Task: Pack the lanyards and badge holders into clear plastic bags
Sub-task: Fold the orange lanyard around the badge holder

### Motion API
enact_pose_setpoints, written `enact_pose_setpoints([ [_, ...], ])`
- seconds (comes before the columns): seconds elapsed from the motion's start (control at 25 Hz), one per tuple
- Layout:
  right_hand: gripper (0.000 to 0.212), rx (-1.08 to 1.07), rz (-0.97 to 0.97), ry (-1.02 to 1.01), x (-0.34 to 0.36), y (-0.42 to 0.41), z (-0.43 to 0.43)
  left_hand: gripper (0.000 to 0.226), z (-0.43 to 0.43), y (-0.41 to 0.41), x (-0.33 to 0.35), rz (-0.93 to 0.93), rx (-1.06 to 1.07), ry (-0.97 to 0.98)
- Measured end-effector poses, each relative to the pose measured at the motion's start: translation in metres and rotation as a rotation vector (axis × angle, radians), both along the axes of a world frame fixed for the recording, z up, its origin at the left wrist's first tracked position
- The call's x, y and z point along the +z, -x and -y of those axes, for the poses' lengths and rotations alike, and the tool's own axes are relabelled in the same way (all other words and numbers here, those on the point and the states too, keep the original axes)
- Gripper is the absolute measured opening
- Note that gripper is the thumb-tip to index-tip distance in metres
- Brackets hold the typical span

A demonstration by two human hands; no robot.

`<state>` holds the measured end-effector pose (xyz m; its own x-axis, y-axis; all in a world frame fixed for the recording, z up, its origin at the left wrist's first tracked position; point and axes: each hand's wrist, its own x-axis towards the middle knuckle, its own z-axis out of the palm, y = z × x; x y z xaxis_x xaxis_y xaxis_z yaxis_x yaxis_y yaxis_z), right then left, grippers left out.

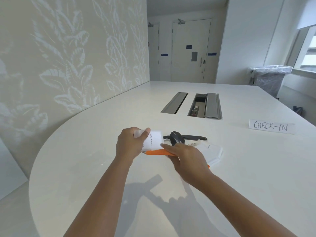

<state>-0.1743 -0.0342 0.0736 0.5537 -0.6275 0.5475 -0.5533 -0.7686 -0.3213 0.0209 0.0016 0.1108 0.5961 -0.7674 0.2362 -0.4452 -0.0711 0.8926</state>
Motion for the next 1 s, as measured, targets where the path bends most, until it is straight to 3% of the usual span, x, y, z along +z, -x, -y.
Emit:
enact_pose_setpoints([
  [0.08, 0.027, 0.052, 0.041, 0.093, 0.016, 0.006, 0.0, 0.041, -0.002, 0.0, 0.002, 0.188, -0.038, -0.119],
  [0.2, 0.015, 0.001, -0.031, -0.069, 0.047, 0.013, 0.008, 0.037, -0.001, 0.004, 0.009, 0.302, -0.206, -0.238],
  [0.36, 0.009, 0.045, 0.078, -0.326, 0.067, 0.015, 0.034, 0.036, -0.008, 0.007, 0.017, 0.208, -0.53, -0.324],
  [0.44, 0.014, 0.036, 0.145, -0.43, 0.07, 0.015, 0.049, 0.028, -0.015, 0.006, 0.02, 0.091, -0.691, -0.316],
  [0.56, 0.015, 0.085, 0.323, -0.669, 0.064, 0.015, 0.057, 0.035, -0.015, 0.004, 0.022, 0.023, -0.8, -0.225],
  [0.64, 0.004, 0.126, 0.449, -0.811, 0.05, 0.01, 0.052, 0.03, -0.009, 0.006, 0.02, -0.09, -0.781, -0.025],
  [0.72, 0.023, 0.157, 0.512, -0.873, 0.031, 0.0, 0.042, 0.019, 0.0, 0.011, 0.017, -0.294, -0.66, 0.207],
  [0.84, 0.035, 0.256, 0.628, -0.977, 0.01, -0.014, 0.028, 0.026, 0.014, 0.014, 0.009, -0.44, -0.435, 0.388],
  [0.92, 0.046, 0.263, 0.575, -1.002, 0.007, -0.017, 0.017, 0.036, 0.021, 0.012, 0.003, -0.468, -0.294, 0.434],
  [1.0, 0.026, 0.275, 0.342, -0.766, 0.008, -0.019, 0.002, 0.039, 0.025, 0.006, -0.002, -0.377, -0.16, 0.43],
])
